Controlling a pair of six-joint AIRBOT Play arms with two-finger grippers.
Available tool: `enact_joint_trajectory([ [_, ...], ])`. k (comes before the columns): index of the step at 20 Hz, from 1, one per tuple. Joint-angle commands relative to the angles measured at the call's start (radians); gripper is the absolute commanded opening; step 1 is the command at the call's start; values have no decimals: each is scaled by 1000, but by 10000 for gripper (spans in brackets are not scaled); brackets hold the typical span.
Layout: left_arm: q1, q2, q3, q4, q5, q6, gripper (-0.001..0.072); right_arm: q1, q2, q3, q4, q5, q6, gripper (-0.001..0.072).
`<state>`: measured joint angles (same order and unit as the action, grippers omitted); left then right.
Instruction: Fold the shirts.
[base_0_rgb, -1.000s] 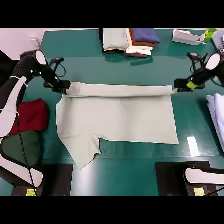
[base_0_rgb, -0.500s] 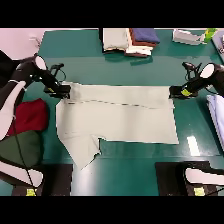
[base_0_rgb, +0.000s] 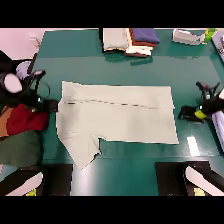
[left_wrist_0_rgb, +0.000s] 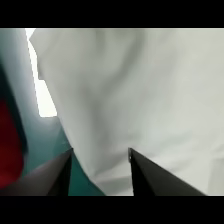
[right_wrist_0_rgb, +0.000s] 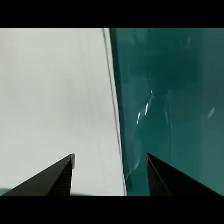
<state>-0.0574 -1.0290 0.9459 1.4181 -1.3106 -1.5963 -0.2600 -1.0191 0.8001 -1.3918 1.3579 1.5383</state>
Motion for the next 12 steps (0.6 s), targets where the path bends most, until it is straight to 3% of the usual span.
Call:
enact_joint_trajectory([
  [1,0,160,-203,-12,21,-31,426,-40,97,-198,2,22,-2,530],
  [5,0,168,-237,-13,23,-30,427,-40,104,-298,13,-8,6,528],
  [12,0,168,-237,-17,44,-29,427,8,103,-308,64,-67,6,461],
])
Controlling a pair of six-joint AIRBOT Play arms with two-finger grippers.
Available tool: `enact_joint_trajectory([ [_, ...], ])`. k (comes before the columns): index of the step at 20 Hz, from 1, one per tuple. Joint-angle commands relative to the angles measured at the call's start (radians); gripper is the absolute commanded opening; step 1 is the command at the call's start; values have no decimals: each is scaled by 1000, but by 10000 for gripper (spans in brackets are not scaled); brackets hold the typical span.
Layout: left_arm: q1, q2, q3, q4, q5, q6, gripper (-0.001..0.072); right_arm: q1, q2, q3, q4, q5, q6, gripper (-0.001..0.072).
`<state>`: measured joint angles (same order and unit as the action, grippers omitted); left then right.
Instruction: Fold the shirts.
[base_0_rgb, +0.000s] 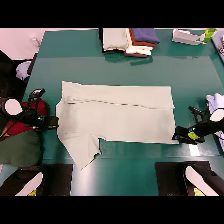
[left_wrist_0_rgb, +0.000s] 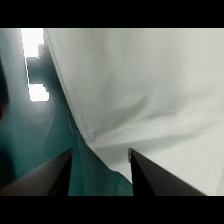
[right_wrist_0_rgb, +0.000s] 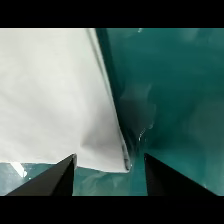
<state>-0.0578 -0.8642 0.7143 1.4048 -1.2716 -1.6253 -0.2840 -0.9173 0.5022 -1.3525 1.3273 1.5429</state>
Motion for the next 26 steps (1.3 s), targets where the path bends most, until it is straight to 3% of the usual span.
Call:
enact_joint_trajectory([
  [1,0,3,-5,-4,5,0,426,68,2,-10,25,-50,2,450],
  [3,0,3,-5,-4,1,0,427,132,2,-10,-5,-72,42,426],
  [4,0,3,-5,-4,-3,2,426,150,2,-10,-13,-74,48,342],
  [6,0,3,-6,-3,-38,2,427,166,3,-9,-11,-69,46,58],
  [7,0,3,-12,-3,-67,2,427,172,3,-10,-11,-69,46,20],
  [11,0,3,-123,-29,-98,2,430,177,3,-10,-11,-74,46,20],
  [16,0,3,-263,-200,37,3,447,177,3,-10,-10,-80,46,20],
  [22,0,3,-312,-285,195,30,446,177,2,-10,-10,-79,46,20],
  [23,0,3,-312,-285,201,29,412,177,3,-10,-9,-79,46,20],
  [24,0,3,-312,-286,197,29,311,177,3,-10,-9,-79,46,20],
  [25,0,3,-312,-288,188,42,122,177,3,-9,-9,-79,46,20],
  [26,0,3,-311,-288,175,73,27,177,3,-6,-10,-76,46,20],
])
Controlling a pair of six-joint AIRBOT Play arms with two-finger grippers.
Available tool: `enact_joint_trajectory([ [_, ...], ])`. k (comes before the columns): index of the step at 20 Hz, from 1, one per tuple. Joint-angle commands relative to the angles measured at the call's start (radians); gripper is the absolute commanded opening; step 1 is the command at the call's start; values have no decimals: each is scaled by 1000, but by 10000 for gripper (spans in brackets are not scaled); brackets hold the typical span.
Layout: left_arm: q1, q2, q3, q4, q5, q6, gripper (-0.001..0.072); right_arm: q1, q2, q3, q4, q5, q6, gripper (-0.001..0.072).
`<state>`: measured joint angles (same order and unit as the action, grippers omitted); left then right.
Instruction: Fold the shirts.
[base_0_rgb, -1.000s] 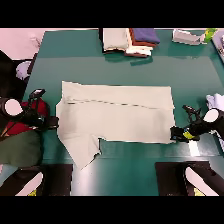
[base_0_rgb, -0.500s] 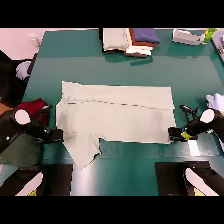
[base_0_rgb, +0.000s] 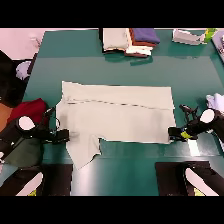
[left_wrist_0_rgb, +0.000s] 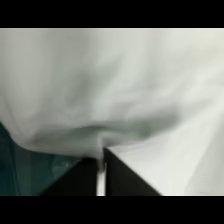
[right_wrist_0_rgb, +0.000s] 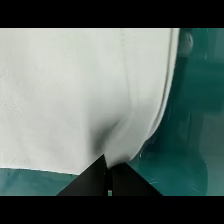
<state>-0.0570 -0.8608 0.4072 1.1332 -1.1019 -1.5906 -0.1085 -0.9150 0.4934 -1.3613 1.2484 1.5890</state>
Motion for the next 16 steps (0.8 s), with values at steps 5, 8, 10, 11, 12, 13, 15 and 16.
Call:
enact_joint_trajectory([
  [5,0,19,86,111,-180,63,24,2,1,121,-32,130,-1,18],
  [8,-1,180,92,145,-270,50,24,1,51,166,-118,225,-1,19],
  [10,0,285,100,142,-378,41,24,1,129,167,-163,272,0,18],
  [11,0,327,113,142,-433,31,24,-4,174,167,-183,308,0,18],
  [12,0,359,136,142,-475,28,24,-12,216,168,-194,335,0,18],
  [13,0,371,166,143,-494,29,24,-28,257,168,-205,343,0,18],
  [15,0,352,237,143,-468,47,24,-58,293,168,-204,322,0,17],
  [16,0,330,264,145,-431,56,24,-69,293,168,-203,306,0,17],
])
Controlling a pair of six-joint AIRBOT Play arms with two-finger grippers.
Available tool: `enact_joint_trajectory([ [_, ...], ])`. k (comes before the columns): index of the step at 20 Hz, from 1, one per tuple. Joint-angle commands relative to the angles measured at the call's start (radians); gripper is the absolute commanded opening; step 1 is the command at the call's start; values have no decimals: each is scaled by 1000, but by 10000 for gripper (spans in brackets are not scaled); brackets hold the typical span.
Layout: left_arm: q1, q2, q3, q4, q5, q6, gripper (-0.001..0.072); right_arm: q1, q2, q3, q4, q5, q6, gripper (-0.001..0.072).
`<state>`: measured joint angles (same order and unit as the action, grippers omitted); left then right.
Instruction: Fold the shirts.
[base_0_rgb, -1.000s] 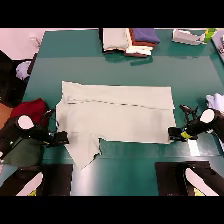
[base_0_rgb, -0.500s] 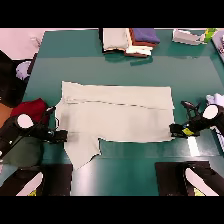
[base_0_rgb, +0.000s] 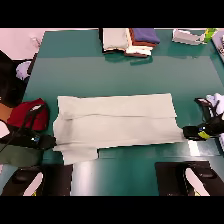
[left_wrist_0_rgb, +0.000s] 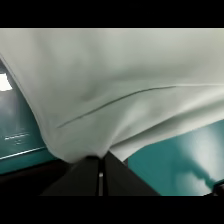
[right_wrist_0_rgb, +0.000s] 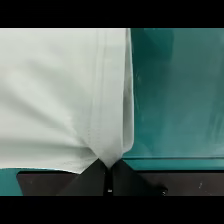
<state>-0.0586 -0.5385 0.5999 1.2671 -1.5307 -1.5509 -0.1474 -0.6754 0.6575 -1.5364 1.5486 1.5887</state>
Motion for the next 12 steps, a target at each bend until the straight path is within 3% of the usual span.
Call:
enact_joint_trajectory([
  [1,1,-32,97,12,38,28,24,-32,41,6,-26,-19,0,17],
  [7,1,-404,286,21,340,145,25,62,-261,224,0,-200,5,17],
  [12,1,-673,461,80,475,162,26,84,-565,480,2,-238,20,17],
])
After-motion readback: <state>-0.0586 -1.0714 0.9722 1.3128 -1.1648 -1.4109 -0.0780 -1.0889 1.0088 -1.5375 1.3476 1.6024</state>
